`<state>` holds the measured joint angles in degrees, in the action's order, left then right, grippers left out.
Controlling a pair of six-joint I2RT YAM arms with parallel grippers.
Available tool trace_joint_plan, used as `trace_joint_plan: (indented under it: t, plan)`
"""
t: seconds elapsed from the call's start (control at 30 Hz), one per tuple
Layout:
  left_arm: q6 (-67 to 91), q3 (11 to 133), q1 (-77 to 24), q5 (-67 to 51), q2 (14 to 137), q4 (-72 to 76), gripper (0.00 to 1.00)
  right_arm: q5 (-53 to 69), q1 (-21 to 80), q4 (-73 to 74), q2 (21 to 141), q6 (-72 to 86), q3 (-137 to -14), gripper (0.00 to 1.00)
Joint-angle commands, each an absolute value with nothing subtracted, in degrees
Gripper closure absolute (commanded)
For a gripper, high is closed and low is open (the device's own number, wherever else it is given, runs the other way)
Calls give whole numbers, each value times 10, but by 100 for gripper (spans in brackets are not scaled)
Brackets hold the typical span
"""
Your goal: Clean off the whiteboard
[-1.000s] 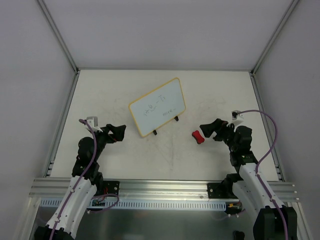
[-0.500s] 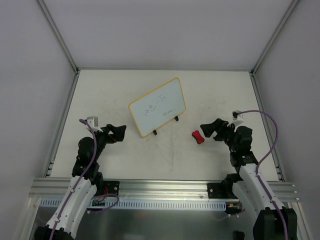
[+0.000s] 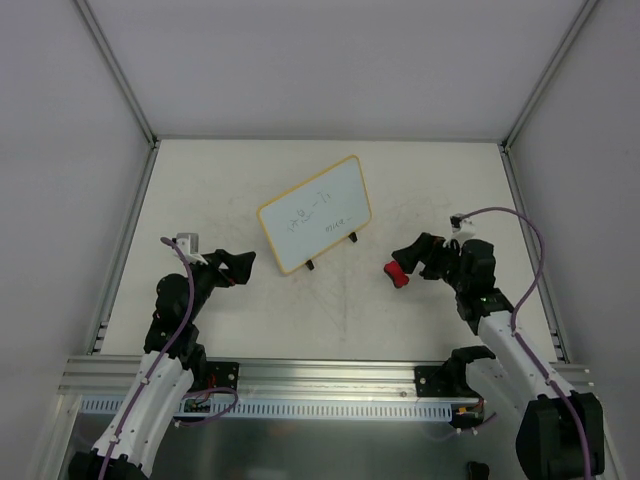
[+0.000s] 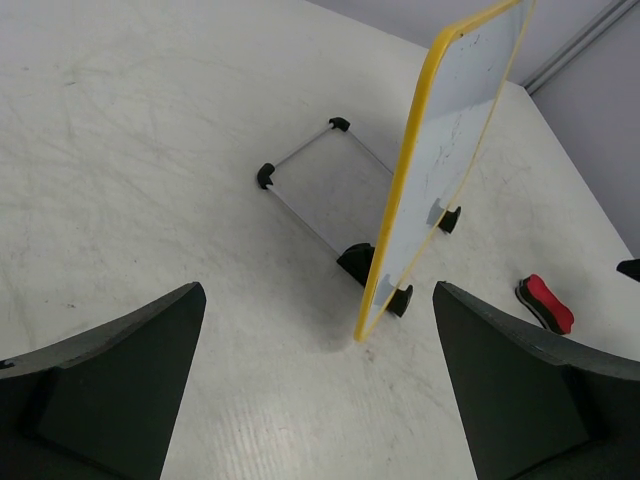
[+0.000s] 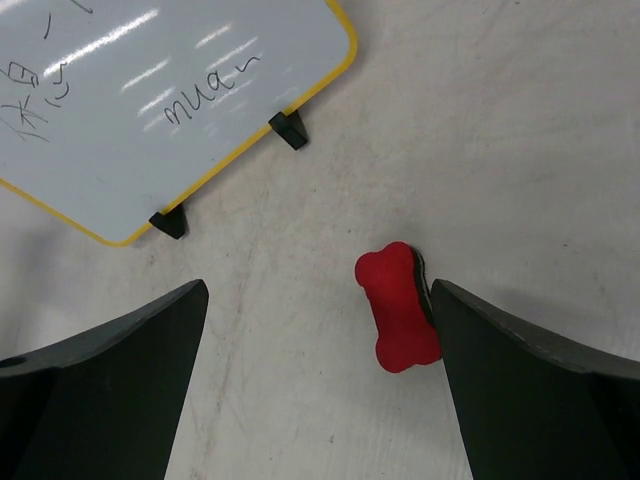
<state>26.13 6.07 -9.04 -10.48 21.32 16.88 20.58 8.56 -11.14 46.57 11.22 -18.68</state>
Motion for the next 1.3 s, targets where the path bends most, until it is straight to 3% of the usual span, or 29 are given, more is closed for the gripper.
trace_joint_plan:
  t: [0.0,0.3,0.53,0.67,0.87,1.07,1.27]
  plan:
    - [252,71,-94,-127,218,205,1,158,135,-30,497,62,-256,1]
    - [251,72,-94,-132,222,207,1,57,232,125,547,4,-352,1]
    - [256,74,-94,-134,224,207,1,19,233,152,542,-80,-359,1]
    - [256,74,-94,-136,228,209,1,49,233,235,617,-113,-417,1]
    - [255,75,-95,-143,228,210,1,74,234,237,724,-123,-446,1]
    - [252,75,-95,-145,229,213,1,54,234,236,758,-115,-459,1]
    - [252,75,-96,-147,230,214,1,38,243,241,780,-107,-471,9]
